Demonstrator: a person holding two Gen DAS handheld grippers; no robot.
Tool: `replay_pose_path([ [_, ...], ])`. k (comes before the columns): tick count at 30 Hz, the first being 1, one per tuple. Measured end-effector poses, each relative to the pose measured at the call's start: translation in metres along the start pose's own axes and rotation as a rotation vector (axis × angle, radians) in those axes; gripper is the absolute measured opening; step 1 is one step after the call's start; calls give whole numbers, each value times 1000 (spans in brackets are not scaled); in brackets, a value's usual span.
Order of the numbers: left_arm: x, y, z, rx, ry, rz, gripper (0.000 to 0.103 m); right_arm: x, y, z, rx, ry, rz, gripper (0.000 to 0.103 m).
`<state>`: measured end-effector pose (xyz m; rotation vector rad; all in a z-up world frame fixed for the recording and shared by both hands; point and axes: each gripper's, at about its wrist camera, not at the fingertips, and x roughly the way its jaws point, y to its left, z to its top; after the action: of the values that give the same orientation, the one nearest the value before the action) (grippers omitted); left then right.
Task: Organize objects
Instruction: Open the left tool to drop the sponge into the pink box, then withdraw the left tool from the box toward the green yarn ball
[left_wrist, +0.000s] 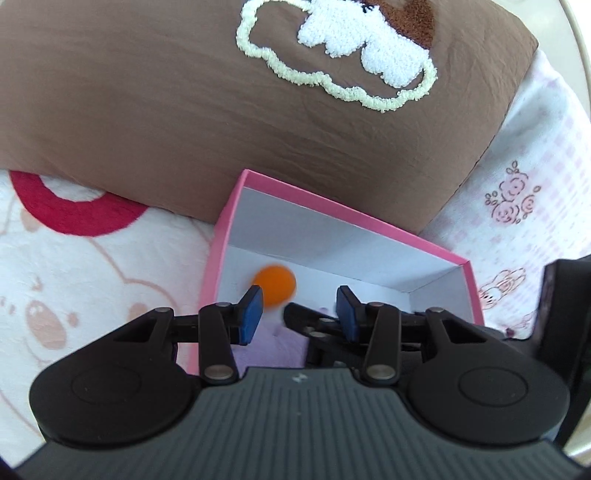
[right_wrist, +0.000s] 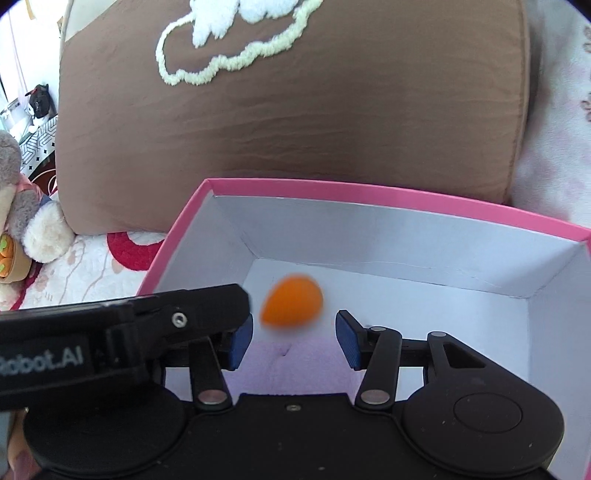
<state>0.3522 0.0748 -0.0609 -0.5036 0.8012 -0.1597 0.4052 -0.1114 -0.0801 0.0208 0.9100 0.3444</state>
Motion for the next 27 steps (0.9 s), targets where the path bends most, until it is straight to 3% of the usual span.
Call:
replay_pose_path([
  [6,-23,-14,-2,43,21,21,43,-34,-5,-9,27,-16,33,55],
  [19,-91,-53,-14,162,71,89,54,-114,24,-39,-83,-46,23,58],
  [27,-132,-67,-22,172,112,63,58,-157,39,-51,-107,-49,25,58],
])
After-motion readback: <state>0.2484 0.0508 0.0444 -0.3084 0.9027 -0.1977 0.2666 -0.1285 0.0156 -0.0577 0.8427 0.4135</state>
